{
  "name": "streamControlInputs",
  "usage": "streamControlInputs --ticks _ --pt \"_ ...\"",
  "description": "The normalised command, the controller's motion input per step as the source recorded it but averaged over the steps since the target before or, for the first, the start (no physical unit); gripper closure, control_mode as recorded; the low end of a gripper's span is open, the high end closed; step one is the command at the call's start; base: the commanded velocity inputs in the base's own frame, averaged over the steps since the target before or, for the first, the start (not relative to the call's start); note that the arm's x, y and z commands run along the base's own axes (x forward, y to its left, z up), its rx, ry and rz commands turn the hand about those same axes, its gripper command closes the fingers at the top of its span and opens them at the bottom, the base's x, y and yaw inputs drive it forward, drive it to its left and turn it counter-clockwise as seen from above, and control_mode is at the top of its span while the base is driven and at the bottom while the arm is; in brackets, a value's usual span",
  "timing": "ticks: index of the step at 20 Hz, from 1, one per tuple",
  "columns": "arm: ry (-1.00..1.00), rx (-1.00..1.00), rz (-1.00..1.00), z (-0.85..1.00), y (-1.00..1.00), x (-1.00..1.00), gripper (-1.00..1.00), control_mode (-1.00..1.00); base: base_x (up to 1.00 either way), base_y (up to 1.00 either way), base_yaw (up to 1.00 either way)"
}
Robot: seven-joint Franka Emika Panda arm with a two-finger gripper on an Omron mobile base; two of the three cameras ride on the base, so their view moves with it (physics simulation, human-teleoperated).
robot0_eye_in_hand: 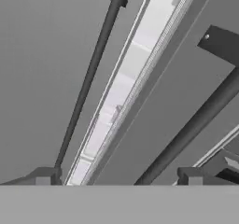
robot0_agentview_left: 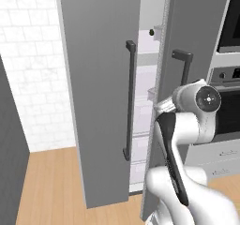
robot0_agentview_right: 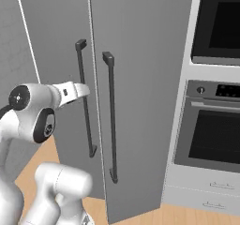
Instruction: Take the strawberry from the fridge and place it on top of the pancake, located on the dining counter.
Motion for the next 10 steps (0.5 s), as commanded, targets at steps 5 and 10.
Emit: streamControlInputs --ticks 5,10 --pt "0.01 -0.33 -0.08 0.2 0.98 0.02 -1.0 -1.0 0.0 0.0 0.0" --pt "0.07 -0.25 -0.12 0.0 0.69 0.4 -1.0 -1.0 0.0 0.0 0.0"
